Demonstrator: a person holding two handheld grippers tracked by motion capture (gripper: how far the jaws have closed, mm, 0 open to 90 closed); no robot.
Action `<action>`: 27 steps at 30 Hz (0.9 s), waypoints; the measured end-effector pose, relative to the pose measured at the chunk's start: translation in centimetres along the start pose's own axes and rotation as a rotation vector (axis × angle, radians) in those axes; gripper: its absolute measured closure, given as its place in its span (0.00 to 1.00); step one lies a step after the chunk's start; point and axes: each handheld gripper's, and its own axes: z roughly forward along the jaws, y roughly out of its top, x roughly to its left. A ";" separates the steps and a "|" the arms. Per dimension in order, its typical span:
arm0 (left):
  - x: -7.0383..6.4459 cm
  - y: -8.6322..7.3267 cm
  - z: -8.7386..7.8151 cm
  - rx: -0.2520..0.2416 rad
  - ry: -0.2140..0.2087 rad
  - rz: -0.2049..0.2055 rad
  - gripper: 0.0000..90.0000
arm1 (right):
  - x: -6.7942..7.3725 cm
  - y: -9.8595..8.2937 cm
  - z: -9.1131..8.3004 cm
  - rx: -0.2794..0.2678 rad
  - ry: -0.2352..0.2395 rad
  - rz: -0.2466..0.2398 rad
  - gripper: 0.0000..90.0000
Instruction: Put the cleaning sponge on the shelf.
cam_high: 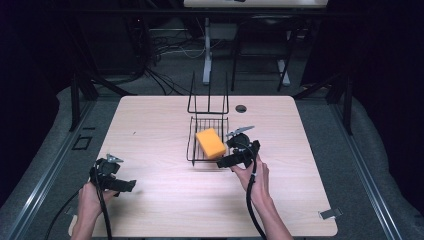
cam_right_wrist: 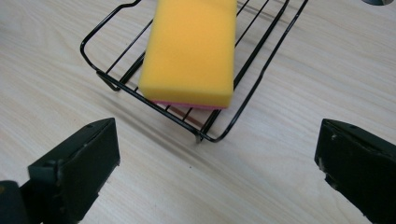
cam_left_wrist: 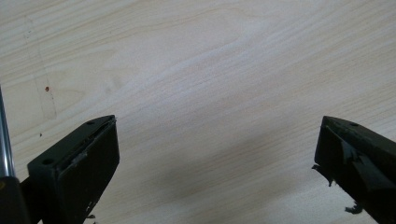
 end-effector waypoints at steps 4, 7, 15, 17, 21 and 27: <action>0.0 0.0 0.0 -0.004 0.002 -0.004 0.00 | -0.4 -0.5 -1.3 -0.009 -0.002 -0.009 0.00; 0.0 -0.1 -0.1 -0.006 0.003 -0.004 0.00 | -0.8 -0.7 -2.4 -0.029 -0.007 -0.006 0.00; 0.1 -0.1 -0.1 -0.008 -0.002 -0.006 0.00 | -2.0 -1.2 -4.9 -0.034 -0.029 -0.028 0.00; 0.0 -0.1 -0.1 -0.009 -0.002 -0.008 0.00 | -2.5 -1.7 -5.5 -0.033 -0.035 -0.024 0.00; 0.0 -0.1 0.0 -0.005 -0.002 -0.001 0.00 | -3.4 -2.9 -6.5 -0.037 -0.044 -0.016 0.00; 0.0 -0.1 0.0 -0.006 -0.004 -0.002 0.00 | -5.0 -5.0 -7.5 -0.029 -0.055 0.009 0.00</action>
